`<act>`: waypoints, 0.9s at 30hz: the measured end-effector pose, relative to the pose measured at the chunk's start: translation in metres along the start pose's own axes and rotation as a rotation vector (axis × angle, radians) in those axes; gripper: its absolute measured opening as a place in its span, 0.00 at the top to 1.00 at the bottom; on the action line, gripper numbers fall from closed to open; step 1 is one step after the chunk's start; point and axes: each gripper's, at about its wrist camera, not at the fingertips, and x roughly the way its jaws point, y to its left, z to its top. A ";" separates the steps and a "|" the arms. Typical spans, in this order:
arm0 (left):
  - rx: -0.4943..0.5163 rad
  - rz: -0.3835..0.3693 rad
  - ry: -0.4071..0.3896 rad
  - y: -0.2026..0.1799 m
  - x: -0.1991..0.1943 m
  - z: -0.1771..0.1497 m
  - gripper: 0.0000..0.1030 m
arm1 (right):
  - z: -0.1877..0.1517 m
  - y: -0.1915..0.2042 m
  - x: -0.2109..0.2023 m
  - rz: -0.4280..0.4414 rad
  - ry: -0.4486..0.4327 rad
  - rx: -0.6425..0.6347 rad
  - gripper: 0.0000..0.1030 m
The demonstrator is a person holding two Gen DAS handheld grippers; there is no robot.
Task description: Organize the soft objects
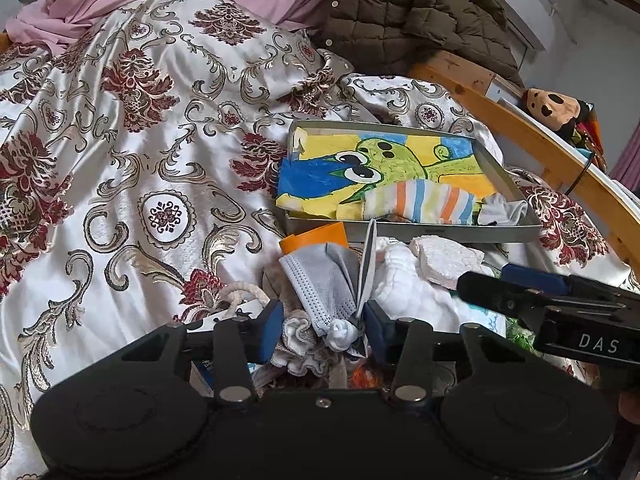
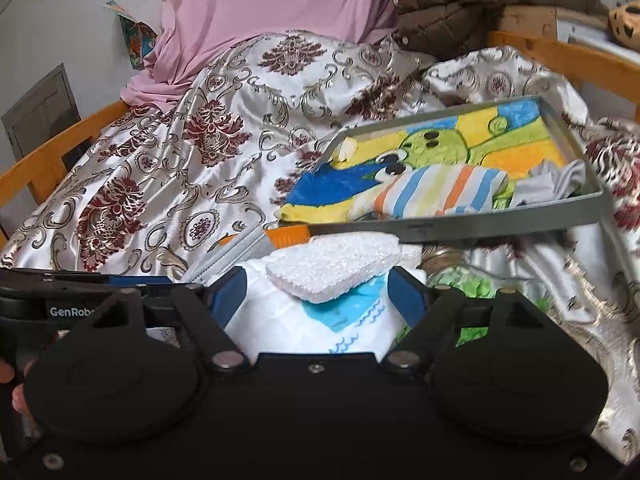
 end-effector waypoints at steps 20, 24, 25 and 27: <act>0.028 0.023 -0.006 -0.001 0.001 -0.002 0.62 | 0.001 0.015 0.030 0.019 0.039 -0.201 0.30; 0.017 0.022 -0.003 0.003 0.003 -0.002 0.62 | -0.005 0.019 0.032 0.006 0.052 -0.242 0.31; 0.018 0.021 -0.003 0.003 0.003 -0.002 0.62 | -0.006 0.018 0.033 0.005 0.053 -0.240 0.32; 0.016 0.021 -0.002 0.003 0.003 -0.002 0.62 | -0.006 0.017 0.034 -0.004 0.057 -0.241 0.36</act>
